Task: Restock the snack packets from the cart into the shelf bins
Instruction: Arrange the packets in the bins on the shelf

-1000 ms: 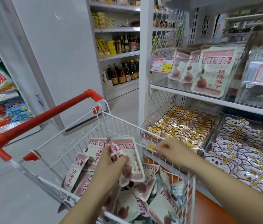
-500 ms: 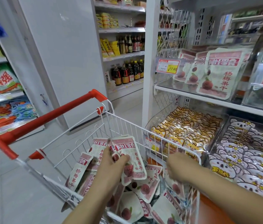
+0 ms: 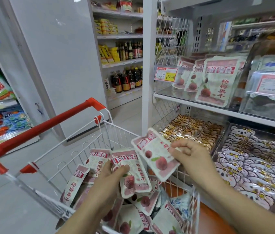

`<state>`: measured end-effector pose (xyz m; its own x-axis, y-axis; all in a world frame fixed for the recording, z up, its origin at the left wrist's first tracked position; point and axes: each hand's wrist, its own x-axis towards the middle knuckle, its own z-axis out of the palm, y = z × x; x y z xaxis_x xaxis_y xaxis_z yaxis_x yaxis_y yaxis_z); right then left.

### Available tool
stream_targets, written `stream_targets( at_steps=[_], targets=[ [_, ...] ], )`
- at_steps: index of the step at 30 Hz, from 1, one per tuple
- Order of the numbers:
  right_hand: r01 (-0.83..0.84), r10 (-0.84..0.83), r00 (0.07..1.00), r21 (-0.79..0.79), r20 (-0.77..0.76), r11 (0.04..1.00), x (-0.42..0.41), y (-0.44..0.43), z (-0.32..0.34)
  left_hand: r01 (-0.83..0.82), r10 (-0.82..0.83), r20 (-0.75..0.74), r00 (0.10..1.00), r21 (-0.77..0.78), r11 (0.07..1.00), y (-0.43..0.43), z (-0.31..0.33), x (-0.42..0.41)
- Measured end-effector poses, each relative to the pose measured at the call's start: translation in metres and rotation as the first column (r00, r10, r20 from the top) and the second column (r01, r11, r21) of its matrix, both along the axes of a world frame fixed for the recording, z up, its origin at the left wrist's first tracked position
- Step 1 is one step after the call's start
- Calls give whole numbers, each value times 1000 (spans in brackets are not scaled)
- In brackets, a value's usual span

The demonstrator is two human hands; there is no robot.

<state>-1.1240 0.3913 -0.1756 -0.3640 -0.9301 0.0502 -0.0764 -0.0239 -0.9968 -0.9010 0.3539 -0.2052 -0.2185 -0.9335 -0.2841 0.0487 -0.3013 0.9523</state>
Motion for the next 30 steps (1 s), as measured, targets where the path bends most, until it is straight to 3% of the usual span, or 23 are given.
stream_targets(
  at_steps=[6,10,14,18,21,26,30],
  targets=[
    [-121,107,989,140,104,983,43,6,-25,64,-38,-180,983,141,988,-2,7,-4],
    [-148,132,984,142,122,979,52,4,-23,82,-75,-194,978,30,996,2,9,-6],
    [-214,215,977,140,4,967,50,5,-14,63,-61,-178,982,5,998,2,4,-3],
    [-273,300,926,143,-227,951,27,1,15,129,-141,-112,984,-107,986,3,22,-4],
    [-332,358,891,138,-280,933,0,-6,65,224,-233,-5,972,-263,938,1,59,-11],
    [-482,493,859,105,-137,870,-26,-5,149,387,-364,147,920,-487,783,-11,123,-38],
    [-425,399,858,-12,-323,905,-44,-1,195,438,-368,247,896,-627,644,-28,170,-63]
  ],
)
